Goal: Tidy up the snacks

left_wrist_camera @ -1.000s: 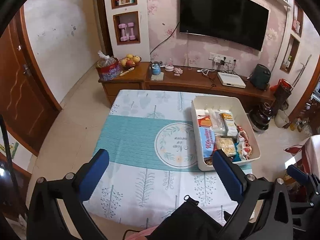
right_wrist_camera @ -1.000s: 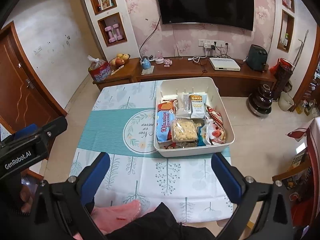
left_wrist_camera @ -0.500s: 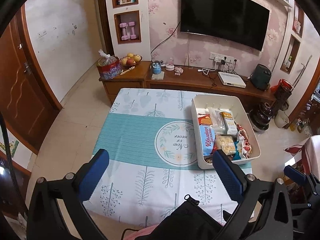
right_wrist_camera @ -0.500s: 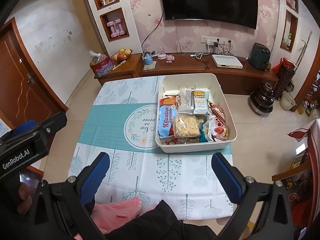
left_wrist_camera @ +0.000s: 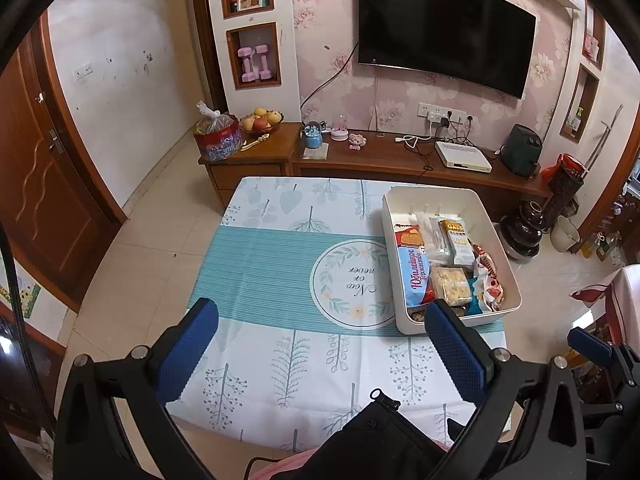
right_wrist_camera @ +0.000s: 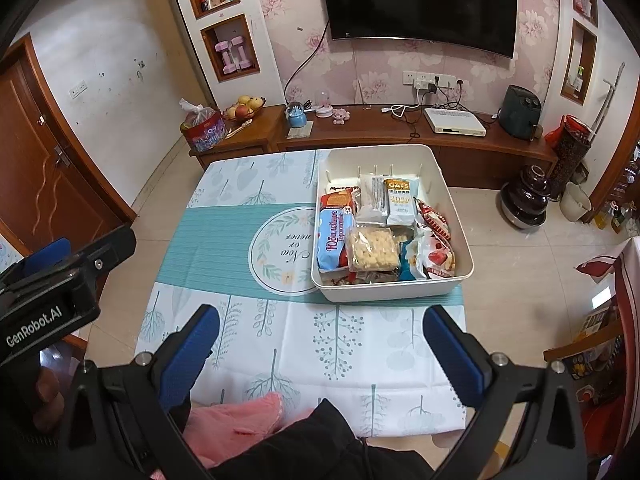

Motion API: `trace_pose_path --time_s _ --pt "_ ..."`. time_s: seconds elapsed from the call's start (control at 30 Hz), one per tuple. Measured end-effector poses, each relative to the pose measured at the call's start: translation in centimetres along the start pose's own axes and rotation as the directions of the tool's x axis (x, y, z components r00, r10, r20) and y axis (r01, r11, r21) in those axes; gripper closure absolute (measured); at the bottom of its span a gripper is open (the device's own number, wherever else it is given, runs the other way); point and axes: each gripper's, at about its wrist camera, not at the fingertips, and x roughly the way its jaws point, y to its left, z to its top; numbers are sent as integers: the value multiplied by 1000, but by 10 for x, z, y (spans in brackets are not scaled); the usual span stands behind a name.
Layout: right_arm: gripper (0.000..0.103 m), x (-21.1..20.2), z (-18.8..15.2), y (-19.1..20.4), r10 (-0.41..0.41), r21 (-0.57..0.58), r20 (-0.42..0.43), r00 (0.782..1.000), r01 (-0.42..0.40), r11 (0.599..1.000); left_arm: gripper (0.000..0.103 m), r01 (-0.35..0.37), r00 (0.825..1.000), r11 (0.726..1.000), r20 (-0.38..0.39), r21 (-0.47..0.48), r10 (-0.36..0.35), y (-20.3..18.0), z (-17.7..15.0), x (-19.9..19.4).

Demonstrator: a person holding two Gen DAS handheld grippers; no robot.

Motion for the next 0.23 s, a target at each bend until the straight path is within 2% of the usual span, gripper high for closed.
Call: trace_pose_path --time_s 0.23 --pt "1 2 -6 1 5 -1 -5 1000 -5 1000 0 -6 1000 1000 0 2 6 0 -3 -2"
